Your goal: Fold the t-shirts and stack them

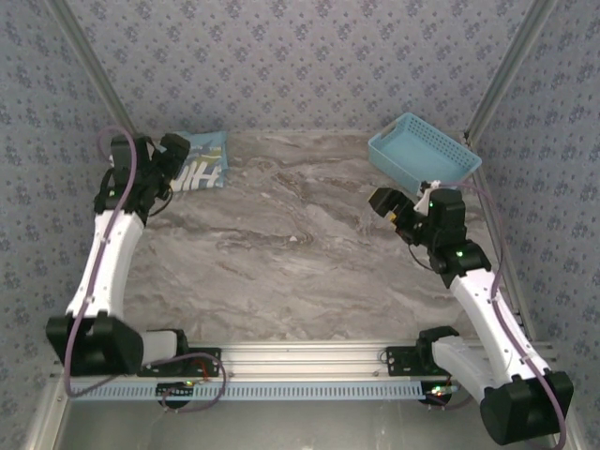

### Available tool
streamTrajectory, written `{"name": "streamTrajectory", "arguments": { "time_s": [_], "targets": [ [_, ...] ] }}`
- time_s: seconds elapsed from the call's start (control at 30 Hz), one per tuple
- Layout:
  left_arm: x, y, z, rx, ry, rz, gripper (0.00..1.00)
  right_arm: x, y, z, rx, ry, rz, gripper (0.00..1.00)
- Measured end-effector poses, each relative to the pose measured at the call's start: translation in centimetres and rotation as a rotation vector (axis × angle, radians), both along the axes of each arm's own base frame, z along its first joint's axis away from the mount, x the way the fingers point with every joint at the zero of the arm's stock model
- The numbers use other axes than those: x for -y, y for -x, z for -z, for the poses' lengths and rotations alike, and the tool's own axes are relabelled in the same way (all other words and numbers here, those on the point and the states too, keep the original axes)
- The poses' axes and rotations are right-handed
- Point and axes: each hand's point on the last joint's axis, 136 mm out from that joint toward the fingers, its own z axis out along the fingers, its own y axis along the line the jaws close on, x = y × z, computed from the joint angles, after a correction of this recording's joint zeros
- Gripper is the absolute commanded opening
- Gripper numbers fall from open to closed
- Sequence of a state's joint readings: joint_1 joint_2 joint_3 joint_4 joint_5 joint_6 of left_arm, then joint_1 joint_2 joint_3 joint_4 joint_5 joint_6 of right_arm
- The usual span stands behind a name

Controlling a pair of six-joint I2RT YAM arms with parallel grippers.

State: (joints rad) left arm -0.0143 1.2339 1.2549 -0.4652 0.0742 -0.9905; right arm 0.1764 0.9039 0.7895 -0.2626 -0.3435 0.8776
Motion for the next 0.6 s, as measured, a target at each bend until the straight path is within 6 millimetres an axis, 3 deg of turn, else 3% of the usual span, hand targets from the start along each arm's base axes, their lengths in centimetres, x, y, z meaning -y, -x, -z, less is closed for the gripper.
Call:
{"name": "streamTrajectory", "arguments": {
  "time_s": [0.13,0.37,0.5,0.6],
  "targets": [
    [0.4,3.0,-0.4,-0.017,-0.206,0.066,0.98,2.4,-0.4,-0.3,-0.010,0.066,0.085,1.00],
    [-1.8,8.0,3.1,-0.135,-0.489,0.084,0.98,6.3,-0.5,-0.9,-0.040,0.266,0.225,1.00],
    [-3.9,10.2,5.6,-0.095,-0.664,-0.007,0.98,9.5,-0.2,1.9,-0.081,0.417,0.322,1.00],
    [-5.3,10.7,10.1,-0.104,-0.804,-0.029,0.98,10.8,-0.5,6.0,-0.058,0.574,0.302,1.00]
  ]
}}
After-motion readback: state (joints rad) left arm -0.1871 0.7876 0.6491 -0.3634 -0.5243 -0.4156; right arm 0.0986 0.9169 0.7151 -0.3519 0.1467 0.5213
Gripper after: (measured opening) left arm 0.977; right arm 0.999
